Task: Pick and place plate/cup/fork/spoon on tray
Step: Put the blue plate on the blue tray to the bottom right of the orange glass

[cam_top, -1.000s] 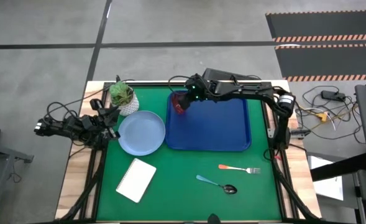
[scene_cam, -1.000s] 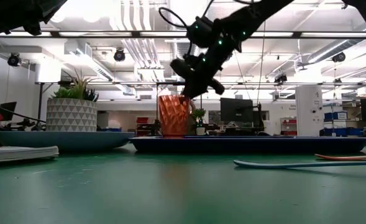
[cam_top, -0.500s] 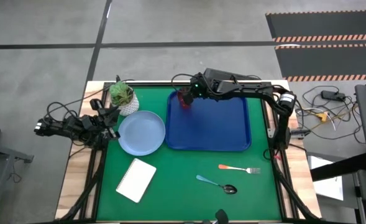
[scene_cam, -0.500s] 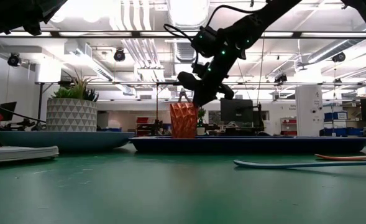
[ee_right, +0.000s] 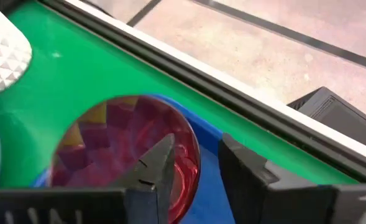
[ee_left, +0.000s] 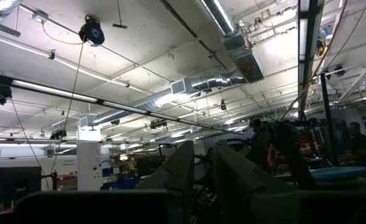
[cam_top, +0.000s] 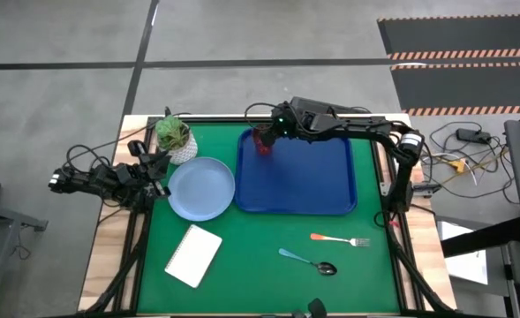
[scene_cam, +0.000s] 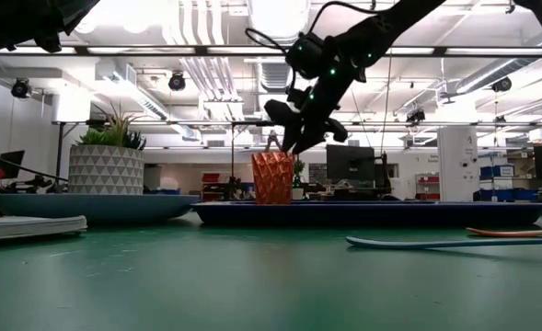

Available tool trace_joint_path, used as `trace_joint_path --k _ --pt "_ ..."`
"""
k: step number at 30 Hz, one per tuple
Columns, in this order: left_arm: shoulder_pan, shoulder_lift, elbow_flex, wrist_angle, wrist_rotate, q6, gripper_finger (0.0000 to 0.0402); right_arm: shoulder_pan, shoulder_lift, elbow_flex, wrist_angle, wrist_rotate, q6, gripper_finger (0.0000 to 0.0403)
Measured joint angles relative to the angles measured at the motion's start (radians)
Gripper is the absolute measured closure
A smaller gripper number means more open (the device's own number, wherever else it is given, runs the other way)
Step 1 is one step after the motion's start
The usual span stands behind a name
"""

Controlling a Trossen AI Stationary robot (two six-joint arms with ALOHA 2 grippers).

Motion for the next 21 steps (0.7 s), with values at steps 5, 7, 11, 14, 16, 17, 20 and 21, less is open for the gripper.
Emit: trace_joint_path --k 5,7,11,14,16,17,20,21 --pt "0.0 0.0 0.0 0.0 0.0 0.0 0.0362 0.021 -0.076 0.0 -0.004 -0.006 -0.001 0.0276" --pt "0.0 0.0 0.0 0.0 0.0 0.0 0.0362 0.041 -0.119 0.0 -0.016 -0.007 -0.007 0.0276" --pt "0.0 0.0 0.0 0.0 0.0 0.0 0.0362 0.101 -0.209 0.0 -0.048 -0.006 -0.02 0.0279" --pt "0.0 0.0 0.0 0.0 0.0 0.0 0.0362 0.171 -0.259 0.0 -0.069 0.001 -0.045 0.0285" --pt "0.0 0.0 0.0 0.0 0.0 0.0 0.0362 0.227 -0.281 0.0 -0.081 0.001 -0.06 0.0288" --pt "0.0 0.0 0.0 0.0 0.0 0.0 0.0362 0.256 -0.287 -0.002 -0.084 0.001 -0.062 0.029" --pt "0.0 0.0 0.0 0.001 0.0 0.0 0.0362 0.347 -0.296 -0.006 -0.082 0.013 -0.062 0.0297" --pt "0.0 0.0 0.0 0.001 0.0 0.0 0.0362 0.378 -0.296 -0.008 -0.082 0.026 -0.062 0.0299"
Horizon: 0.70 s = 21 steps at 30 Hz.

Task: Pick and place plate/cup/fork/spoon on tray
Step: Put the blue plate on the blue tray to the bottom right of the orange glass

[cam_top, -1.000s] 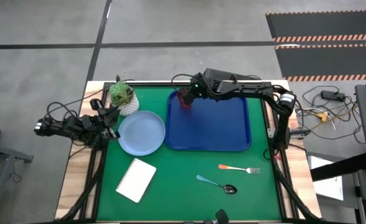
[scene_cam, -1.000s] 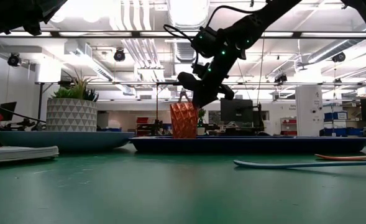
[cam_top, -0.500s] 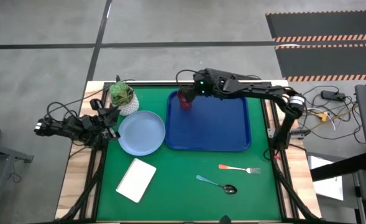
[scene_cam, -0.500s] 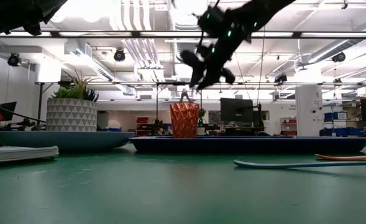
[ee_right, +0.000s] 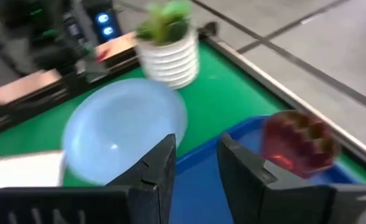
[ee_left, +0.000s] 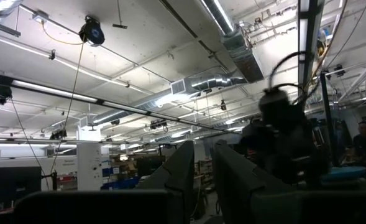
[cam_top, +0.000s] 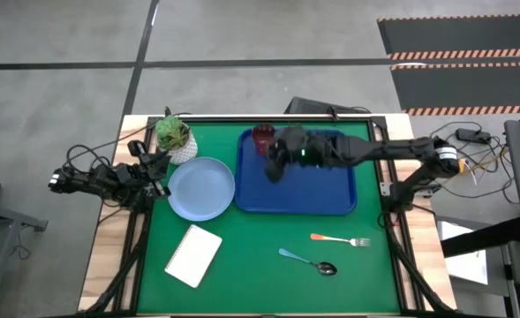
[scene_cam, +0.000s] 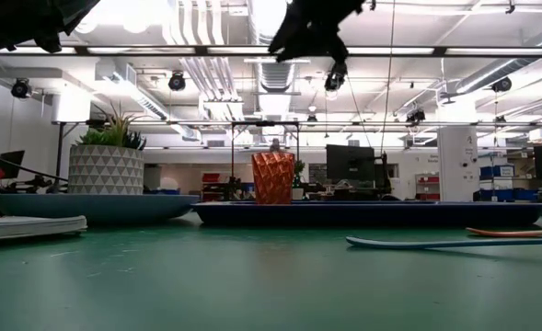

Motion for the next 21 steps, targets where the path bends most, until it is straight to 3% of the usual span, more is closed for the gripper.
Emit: trace_joint_path --k 9,21 --pt "0.0 0.0 0.0 0.0 0.0 0.0 0.0362 0.236 0.029 -0.034 0.058 0.111 -0.042 0.0314" --pt "0.0 0.0 0.0 0.0 0.001 -0.001 0.0362 0.424 0.03 -0.291 0.495 0.132 -0.235 0.0339"
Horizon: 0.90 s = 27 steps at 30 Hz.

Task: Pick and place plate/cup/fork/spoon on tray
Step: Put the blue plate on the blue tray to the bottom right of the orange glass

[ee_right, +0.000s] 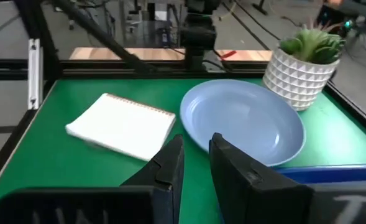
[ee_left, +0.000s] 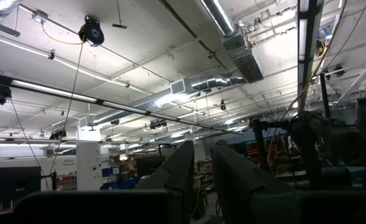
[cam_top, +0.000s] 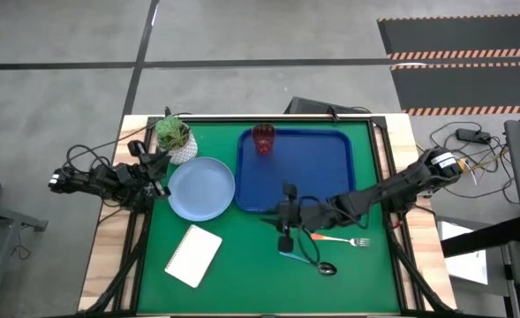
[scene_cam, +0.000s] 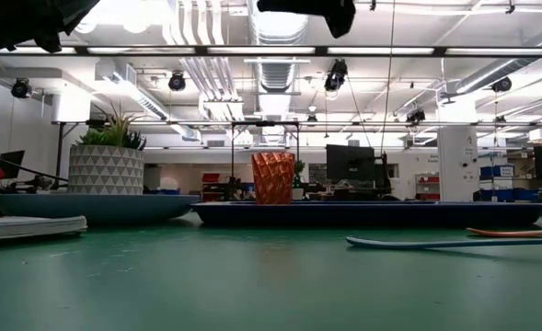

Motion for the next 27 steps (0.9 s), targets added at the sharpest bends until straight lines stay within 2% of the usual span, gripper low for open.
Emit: trace_joint_path --k 8,15,22,27 --pt "0.0 0.039 0.0 0.0 0.009 -0.033 0.0362 0.004 -0.019 -0.17 0.119 0.0 -0.117 0.0339" --pt "0.0 0.144 0.0 -0.006 0.015 -0.257 0.0362 -0.01 -0.096 -0.271 0.119 -0.001 -0.146 0.0339" --pt "0.0 0.267 0.0 0.0 0.064 -0.497 0.0362 -0.009 -0.278 -0.414 0.131 0.0 -0.144 0.0339" --pt "-0.001 0.353 0.002 0.015 0.066 -0.659 0.0362 -0.01 -0.38 -0.565 0.304 0.0 -0.134 0.034"
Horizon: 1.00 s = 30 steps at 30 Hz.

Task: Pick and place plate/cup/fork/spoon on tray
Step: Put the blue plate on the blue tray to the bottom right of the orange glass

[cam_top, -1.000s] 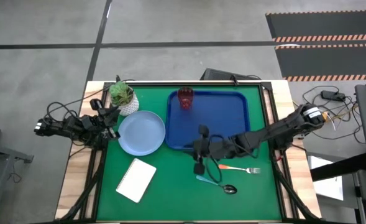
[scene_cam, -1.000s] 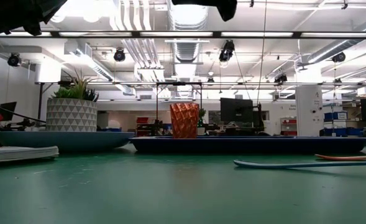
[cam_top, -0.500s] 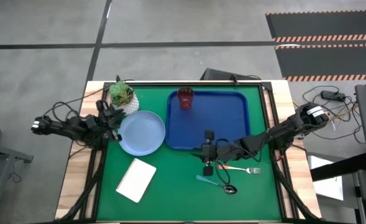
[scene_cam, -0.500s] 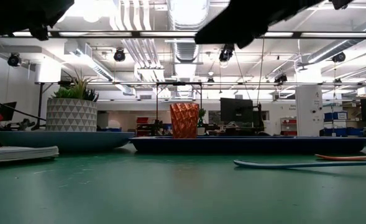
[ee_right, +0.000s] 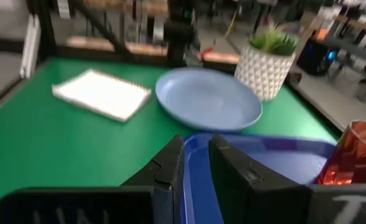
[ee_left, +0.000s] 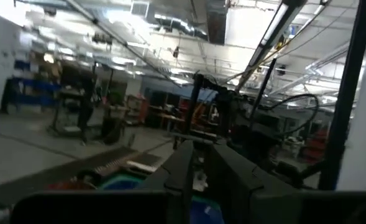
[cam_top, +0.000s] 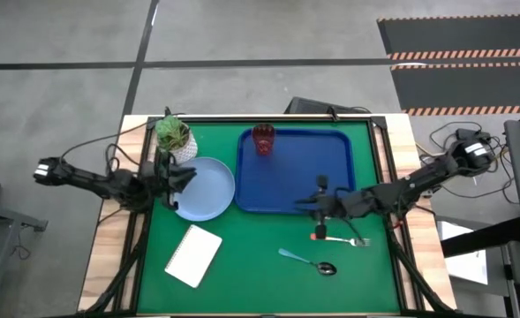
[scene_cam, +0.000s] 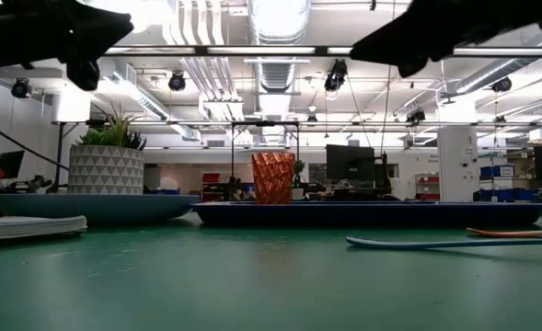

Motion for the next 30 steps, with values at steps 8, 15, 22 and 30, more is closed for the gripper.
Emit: trace_joint_path --k 8,15,22,30 --pt "-0.008 0.187 0.006 0.179 -0.001 -0.103 0.0362 -0.001 -0.014 -0.177 0.254 -0.001 -0.02 0.034" --pt "-0.037 0.353 0.092 0.253 0.0 -0.101 0.0362 -0.039 -0.038 -0.233 0.34 -0.027 -0.143 0.034" --pt "-0.07 0.488 0.188 0.253 -0.001 -0.101 0.0362 -0.057 -0.161 -0.287 0.332 -0.036 -0.207 0.034" --pt "-0.111 0.623 0.307 0.254 -0.005 -0.101 0.0362 -0.057 -0.352 -0.386 0.332 -0.035 -0.207 0.0339"
